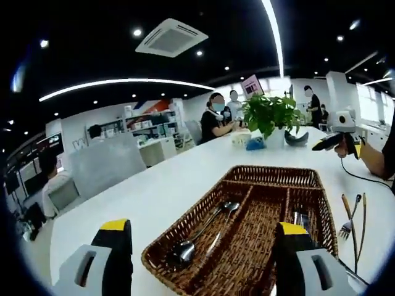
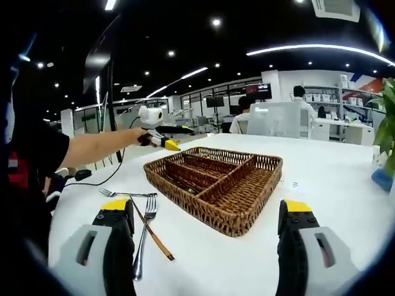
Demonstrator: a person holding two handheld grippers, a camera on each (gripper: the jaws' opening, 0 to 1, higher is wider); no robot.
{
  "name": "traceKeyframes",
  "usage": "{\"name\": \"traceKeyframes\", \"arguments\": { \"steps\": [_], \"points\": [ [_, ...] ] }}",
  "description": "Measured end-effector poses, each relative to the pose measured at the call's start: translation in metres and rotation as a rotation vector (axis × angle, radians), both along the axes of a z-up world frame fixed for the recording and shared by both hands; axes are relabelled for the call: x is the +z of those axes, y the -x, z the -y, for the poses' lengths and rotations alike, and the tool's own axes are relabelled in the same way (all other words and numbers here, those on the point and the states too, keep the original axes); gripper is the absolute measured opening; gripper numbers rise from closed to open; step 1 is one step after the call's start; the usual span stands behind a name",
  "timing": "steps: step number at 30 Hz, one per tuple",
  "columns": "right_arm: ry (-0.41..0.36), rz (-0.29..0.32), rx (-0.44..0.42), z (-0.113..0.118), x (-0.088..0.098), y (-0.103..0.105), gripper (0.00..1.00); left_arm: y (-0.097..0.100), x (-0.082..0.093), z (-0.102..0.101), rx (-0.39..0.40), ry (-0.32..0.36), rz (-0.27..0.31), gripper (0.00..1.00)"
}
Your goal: Arrange the knives, forks, and spoons in their matching storage slots by inserting each utensil handle-first until every utensil is classified and aligned in the correct compartment
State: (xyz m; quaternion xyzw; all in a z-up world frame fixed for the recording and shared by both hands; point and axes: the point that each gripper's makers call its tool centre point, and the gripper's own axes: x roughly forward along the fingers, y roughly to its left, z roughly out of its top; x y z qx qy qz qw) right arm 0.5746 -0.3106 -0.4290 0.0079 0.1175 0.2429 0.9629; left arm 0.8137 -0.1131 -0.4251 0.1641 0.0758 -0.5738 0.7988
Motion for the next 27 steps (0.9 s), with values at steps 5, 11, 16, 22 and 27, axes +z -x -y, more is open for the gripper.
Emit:
{"name": "traceKeyframes", "arguments": {
  "steps": [5, 11, 16, 22, 27],
  "points": [
    [0.011, 0.013, 0.001, -0.002, 0.001, 0.000, 1.00, 0.028, 0.008, -0.012, 0.026, 0.045, 0.003, 1.00],
    [0.004, 0.026, 0.011, -0.006, 0.003, 0.001, 1.00, 0.064, 0.011, -0.029, 0.078, 0.105, -0.002, 1.00],
    [0.019, 0.020, 0.018, -0.013, -0.001, 0.003, 1.00, 0.097, 0.002, -0.044, 0.128, 0.095, -0.009, 1.00],
    [0.057, 0.025, 0.044, -0.018, -0.004, 0.006, 1.00, 0.128, -0.009, -0.060, 0.165, 0.069, -0.066, 1.00],
    [0.085, 0.014, 0.044, -0.021, -0.010, 0.007, 1.00, 0.152, -0.008, -0.062, 0.145, 0.065, -0.073, 1.00]
  ]
}}
